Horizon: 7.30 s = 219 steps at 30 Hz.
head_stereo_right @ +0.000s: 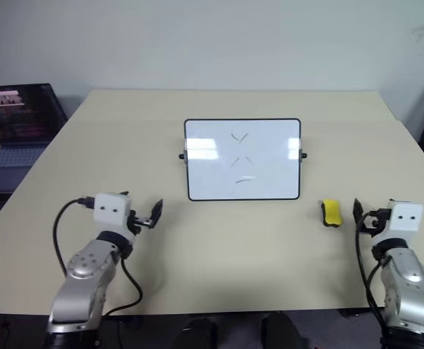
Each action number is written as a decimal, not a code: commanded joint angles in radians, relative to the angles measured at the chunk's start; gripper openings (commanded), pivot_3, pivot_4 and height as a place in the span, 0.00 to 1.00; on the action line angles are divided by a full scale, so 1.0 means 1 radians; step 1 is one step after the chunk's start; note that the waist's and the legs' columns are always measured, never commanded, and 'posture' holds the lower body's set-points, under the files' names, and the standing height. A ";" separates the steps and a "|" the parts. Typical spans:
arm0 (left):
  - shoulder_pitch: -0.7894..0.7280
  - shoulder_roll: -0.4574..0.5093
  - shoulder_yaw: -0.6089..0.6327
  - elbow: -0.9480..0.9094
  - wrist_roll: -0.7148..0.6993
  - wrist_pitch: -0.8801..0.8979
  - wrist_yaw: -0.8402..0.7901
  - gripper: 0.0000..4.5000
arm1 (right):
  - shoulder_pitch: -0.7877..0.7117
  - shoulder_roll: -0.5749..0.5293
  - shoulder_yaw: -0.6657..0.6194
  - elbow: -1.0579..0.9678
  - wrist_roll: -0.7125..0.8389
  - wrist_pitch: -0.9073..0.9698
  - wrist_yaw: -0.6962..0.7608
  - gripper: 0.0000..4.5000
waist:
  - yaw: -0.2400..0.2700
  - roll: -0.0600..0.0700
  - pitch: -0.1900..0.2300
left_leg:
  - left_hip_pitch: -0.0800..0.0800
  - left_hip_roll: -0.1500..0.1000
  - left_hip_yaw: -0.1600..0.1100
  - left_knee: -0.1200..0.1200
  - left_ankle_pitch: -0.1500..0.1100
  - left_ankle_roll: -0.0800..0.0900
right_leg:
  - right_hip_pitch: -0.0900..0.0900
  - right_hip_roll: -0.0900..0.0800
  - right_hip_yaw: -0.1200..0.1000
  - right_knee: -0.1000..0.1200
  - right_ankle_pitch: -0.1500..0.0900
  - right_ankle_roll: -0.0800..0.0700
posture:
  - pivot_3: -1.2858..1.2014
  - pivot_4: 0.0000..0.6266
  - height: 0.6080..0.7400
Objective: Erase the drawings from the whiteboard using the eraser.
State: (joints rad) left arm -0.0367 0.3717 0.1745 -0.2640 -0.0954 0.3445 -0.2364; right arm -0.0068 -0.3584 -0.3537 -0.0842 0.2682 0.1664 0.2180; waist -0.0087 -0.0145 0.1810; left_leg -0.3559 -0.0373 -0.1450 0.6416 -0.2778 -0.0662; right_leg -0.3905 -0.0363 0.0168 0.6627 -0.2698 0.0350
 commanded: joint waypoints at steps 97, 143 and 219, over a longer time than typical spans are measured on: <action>-0.554 0.217 -0.166 0.164 -0.154 0.256 -0.347 1.00 | -0.812 0.195 0.571 0.353 -0.292 0.022 0.018 0.30 | -0.034 0.000 0.002 | -0.008 -0.001 0.009 0.004 -0.001 0.002 | -0.018 0.000 0.003 0.014 0.003 -0.004 | 0.52 0.24 1.00; -0.541 0.189 -0.160 0.184 -0.130 0.238 -0.312 1.00 | -1.052 0.397 0.590 0.825 -0.458 -0.119 -0.020 0.30 | -0.068 -0.001 0.001 | -0.008 -0.001 0.010 0.003 -0.001 0.002 | -0.022 -0.001 0.006 0.018 0.004 -0.006 | 0.52 0.24 1.00; -0.382 0.262 -0.084 0.089 -0.243 0.389 -0.385 1.00 | -0.519 0.019 0.557 -0.079 -0.291 0.144 0.324 0.29 | -0.053 -0.002 0.001 | -0.008 0.002 0.010 0.004 0.000 0.002 | -0.021 -0.001 0.005 0.017 0.005 -0.005 | 0.52 0.24 1.00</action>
State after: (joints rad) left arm -0.4117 0.6190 0.0814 -0.1368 -0.3370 0.7386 -0.6214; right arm -0.5188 -0.3408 0.1898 -0.1108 0.0017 0.3581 0.5565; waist -0.0617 -0.0162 0.1818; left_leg -0.3643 -0.0348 -0.1348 0.6454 -0.2782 -0.0648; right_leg -0.4111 -0.0370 0.0214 0.6796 -0.2653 0.0295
